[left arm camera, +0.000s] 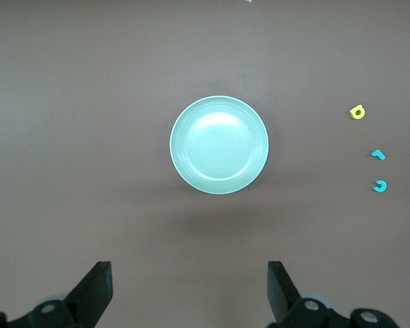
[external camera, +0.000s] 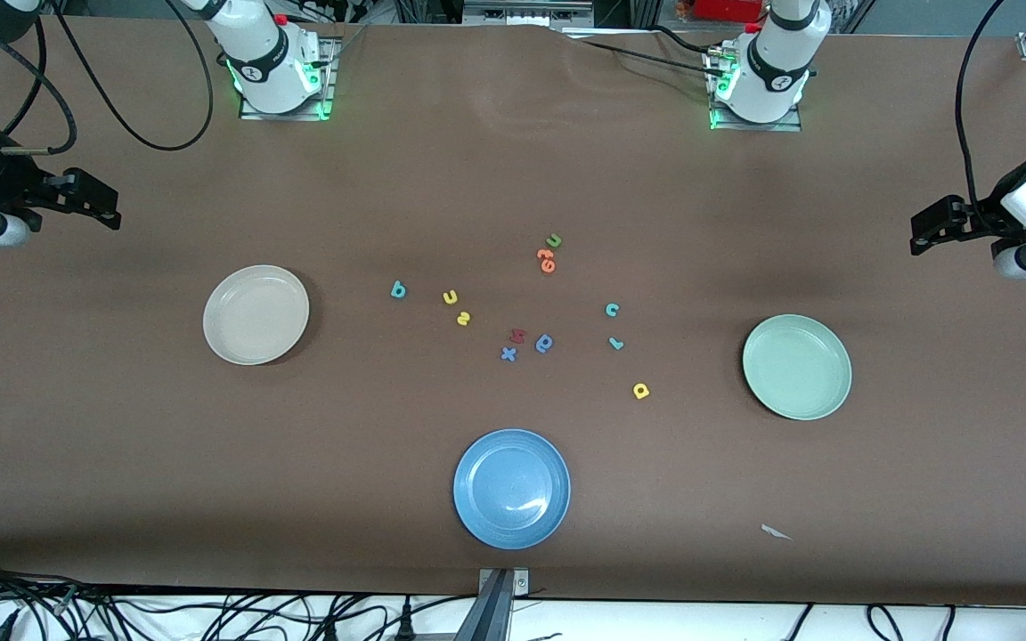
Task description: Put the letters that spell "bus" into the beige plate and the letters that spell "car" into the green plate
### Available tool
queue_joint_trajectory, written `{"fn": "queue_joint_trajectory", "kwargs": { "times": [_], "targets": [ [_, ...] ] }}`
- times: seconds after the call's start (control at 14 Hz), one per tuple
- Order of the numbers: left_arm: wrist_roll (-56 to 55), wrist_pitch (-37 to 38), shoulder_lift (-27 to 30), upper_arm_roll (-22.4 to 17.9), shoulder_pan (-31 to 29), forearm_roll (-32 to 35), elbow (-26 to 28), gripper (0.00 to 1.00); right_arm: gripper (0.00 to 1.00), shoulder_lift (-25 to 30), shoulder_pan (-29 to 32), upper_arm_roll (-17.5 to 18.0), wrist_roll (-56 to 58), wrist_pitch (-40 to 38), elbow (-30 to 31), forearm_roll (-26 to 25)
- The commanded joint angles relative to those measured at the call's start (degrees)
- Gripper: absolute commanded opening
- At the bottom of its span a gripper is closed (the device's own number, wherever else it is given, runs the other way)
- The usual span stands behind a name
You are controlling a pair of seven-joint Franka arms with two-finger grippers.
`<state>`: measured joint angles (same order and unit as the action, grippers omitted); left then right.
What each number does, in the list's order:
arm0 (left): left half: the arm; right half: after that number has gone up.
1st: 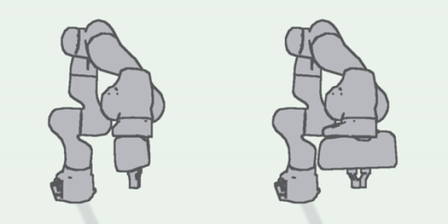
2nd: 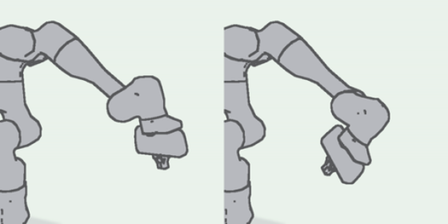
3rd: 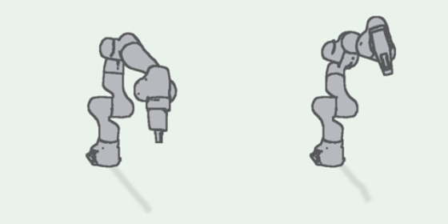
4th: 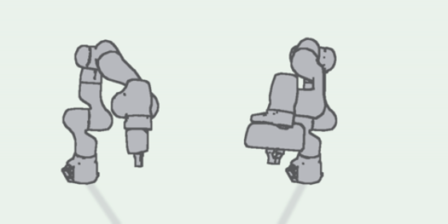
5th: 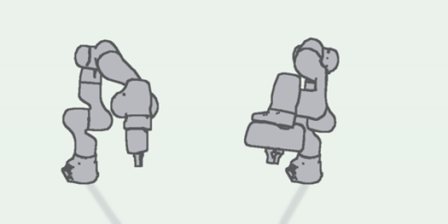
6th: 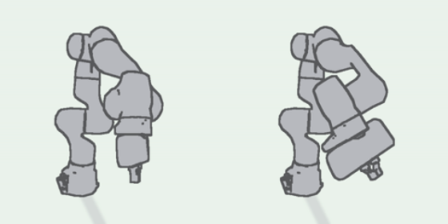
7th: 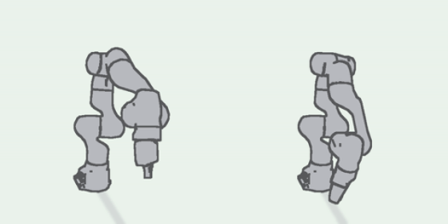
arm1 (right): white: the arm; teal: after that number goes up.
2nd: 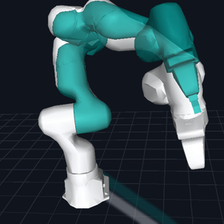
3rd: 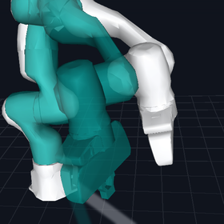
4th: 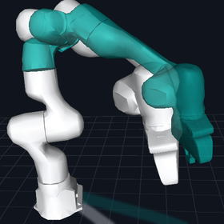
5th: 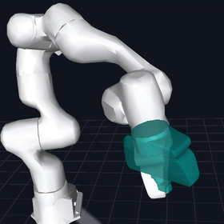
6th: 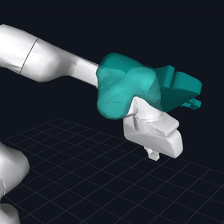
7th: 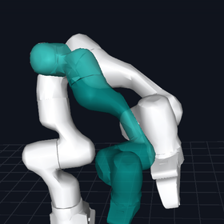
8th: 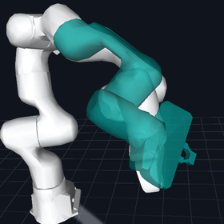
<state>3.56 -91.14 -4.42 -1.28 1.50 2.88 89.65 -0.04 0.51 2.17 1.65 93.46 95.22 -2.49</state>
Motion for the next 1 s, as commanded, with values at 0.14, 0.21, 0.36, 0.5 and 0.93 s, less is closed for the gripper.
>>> {"fn": "queue_joint_trajectory", "kwargs": {
  "times": [0.14, 0.21, 0.36, 0.5, 0.93],
  "targets": [
    [1.1, -0.8, -0.8, 0.0, -0.1, 1.2, -0.4, 1.0, 1.0, 1.2, 0.0, 0.3, -0.4, -0.6, 1.2, 0.6],
    [1.1, -0.8, -1.0, 0.0, -0.1, 1.1, -0.4, 1.0, 1.0, 1.0, 0.1, 0.3, -0.7, -1.0, 1.3, 1.0],
    [0.5, -1.4, -1.8, 0.0, 0.5, 1.0, -0.2, 1.0, 1.0, 0.1, -0.1, 0.3, -0.6, -1.3, 1.5, 0.9],
    [-0.4, -2.4, -3.7, 1.3, 1.0, 0.4, 0.1, 1.0, 1.0, 0.0, -0.1, 0.2, -0.2, -2.0, 1.4, 0.9],
    [-8.6, -12.6, -9.1, 6.2, 2.3, -3.8, 5.7, 1.0, 1.0, -0.1, -0.3, 0.4, -0.2, -3.2, 0.9, 0.4]
  ]
}}
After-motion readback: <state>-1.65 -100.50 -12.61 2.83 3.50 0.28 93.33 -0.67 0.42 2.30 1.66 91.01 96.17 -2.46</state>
